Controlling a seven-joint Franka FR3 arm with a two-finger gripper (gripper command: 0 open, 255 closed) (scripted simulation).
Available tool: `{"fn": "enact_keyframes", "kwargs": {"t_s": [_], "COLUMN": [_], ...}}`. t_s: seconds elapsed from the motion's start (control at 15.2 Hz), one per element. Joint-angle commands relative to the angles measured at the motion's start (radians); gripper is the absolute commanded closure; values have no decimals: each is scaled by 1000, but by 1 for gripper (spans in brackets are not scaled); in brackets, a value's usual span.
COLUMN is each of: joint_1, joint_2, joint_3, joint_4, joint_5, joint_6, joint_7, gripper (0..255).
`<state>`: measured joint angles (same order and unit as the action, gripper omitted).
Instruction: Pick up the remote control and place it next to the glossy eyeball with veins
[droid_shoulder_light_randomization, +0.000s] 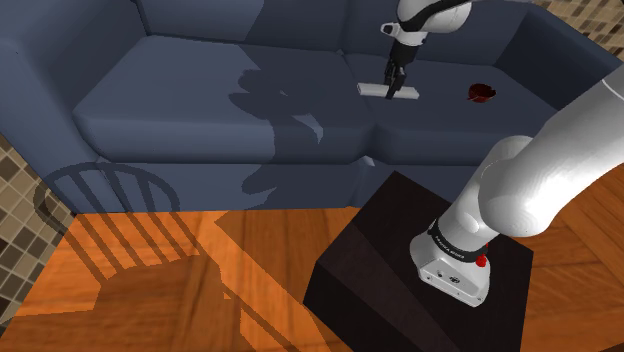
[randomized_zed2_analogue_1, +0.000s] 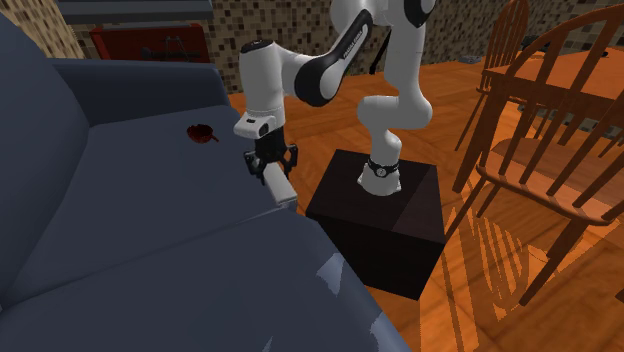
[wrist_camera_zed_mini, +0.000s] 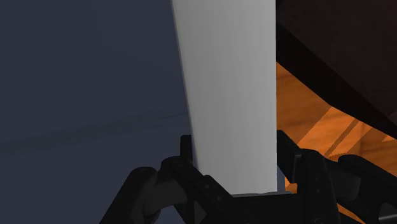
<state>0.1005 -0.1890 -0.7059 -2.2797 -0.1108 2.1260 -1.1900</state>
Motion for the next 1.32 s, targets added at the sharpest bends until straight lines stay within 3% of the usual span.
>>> {"fn": "enact_keyframes", "kwargs": {"t_s": [0.0, 0.46, 1.25], "joint_1": [-2, -4, -146], "joint_2": [-13, -51, -173], "joint_3": [5, 23, -128], "joint_4": [18, 79, 33], "joint_5": [-7, -24, -150], "joint_6": [-29, -123, -155], "joint_7": [5, 23, -202], "gripper": [255, 255, 255]}}
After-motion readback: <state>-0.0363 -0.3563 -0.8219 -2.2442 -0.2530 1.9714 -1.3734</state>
